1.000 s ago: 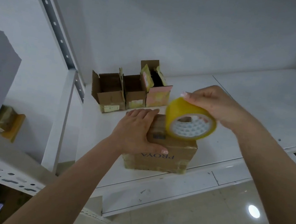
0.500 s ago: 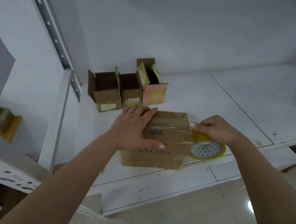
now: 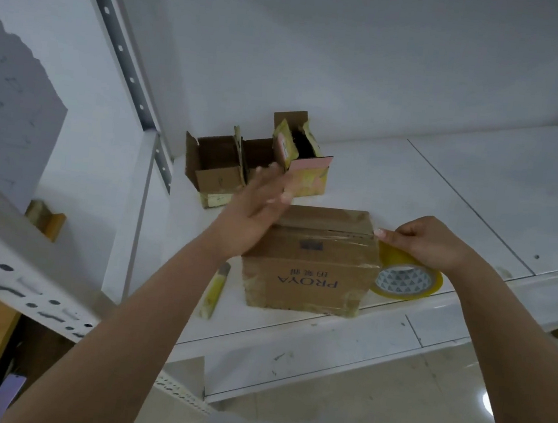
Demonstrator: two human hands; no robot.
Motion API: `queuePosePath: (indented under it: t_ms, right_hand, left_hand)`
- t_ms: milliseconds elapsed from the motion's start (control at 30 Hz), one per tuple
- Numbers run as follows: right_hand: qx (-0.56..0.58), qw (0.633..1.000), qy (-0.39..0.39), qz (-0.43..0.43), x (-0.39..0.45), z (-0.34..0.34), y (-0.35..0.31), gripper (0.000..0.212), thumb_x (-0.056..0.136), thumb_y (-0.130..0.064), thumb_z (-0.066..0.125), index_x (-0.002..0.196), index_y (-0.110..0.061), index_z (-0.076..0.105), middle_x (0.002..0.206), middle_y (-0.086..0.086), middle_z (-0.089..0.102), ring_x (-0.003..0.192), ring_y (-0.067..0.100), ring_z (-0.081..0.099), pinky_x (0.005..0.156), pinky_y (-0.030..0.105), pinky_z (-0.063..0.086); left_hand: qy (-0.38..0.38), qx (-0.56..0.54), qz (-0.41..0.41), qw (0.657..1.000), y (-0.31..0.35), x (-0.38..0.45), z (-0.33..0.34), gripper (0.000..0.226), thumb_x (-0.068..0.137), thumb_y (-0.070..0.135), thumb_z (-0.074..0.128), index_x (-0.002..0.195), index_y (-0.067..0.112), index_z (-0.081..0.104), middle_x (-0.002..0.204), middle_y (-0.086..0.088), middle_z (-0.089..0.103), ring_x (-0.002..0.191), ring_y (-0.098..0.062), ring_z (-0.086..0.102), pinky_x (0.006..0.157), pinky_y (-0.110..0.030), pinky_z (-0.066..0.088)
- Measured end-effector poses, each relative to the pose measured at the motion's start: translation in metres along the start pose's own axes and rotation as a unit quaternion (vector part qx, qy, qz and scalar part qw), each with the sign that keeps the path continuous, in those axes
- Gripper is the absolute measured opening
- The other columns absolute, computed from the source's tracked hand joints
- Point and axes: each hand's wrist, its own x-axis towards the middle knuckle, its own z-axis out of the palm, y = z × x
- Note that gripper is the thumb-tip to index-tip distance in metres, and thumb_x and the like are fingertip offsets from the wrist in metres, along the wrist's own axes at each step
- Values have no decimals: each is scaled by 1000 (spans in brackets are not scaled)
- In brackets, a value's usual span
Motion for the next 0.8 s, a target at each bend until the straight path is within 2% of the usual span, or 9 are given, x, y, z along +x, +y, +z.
queuePosePath:
  t_ms: [67,100,200,267,400,533,633,700,800]
  right_hand:
    - [-4,1000,2,0,-2,2,1,53,62,-70,62,52,-18,66,42,-7,55,39,0,53,54,23,37]
    - [-6,1000,6,1,-2,3,1,53,61,-71,61,54,-19,67,42,-8,55,40,-1,53,54,23,36]
    - [-4,1000,16,2,-1,3,-1,58,56,-75,60,63,-19,72,50,-9,62,54,4,61,56,25,38]
    - [-9,1000,19,2,0,3,0,60,55,-75,60,70,-19,74,64,-3,68,67,13,65,58,26,41]
    - [-8,1000,17,4,1,3,2,61,56,-74,60,75,-18,75,75,1,70,74,15,66,59,26,42]
    - [-6,1000,21,1,0,4,6,65,57,-74,61,74,-12,75,74,9,70,71,19,66,61,27,44]
    - [-7,1000,17,-5,1,3,6,68,59,-73,61,73,-8,74,72,12,69,66,19,65,59,27,44]
    - [-3,1000,-1,-9,2,0,6,69,59,-74,62,72,-7,73,67,10,68,63,20,66,60,28,46]
    - [-11,999,-38,-7,5,-3,5,63,69,-69,65,77,-6,73,71,11,71,66,24,70,65,34,53]
  left_hand:
    - [159,19,-111,981,-22,-13,-5,44,101,46,40,137,25,52,143,0,49,132,-19,44,101,-29,32]
    - [160,80,-180,967,-35,-22,-5,43,100,43,44,132,19,55,134,-5,55,123,-23,52,93,-31,39]
    - [-23,260,-328,908,-62,-56,16,50,94,50,50,124,10,53,113,-8,49,112,-29,52,81,-37,44]
    - [-70,320,-332,885,-68,-72,37,45,94,44,52,121,9,55,105,-6,45,111,-28,48,75,-34,41]
    - [-62,394,-273,875,-70,-75,52,31,95,9,43,119,13,61,102,-6,61,103,-25,53,70,-30,42]
    - [73,223,-293,927,-63,-64,19,18,96,16,46,96,2,57,76,-5,54,74,-25,56,59,-31,42]
    - [227,74,-201,950,-22,-45,-9,18,102,21,39,94,7,48,75,1,52,71,-19,55,52,-24,36]
    - [217,3,-114,969,19,-27,-15,28,105,29,33,94,12,54,72,5,55,67,-9,54,55,-22,40]
    - [54,-136,-62,987,75,5,4,43,103,44,36,85,15,62,63,3,62,54,-6,56,52,-20,49]
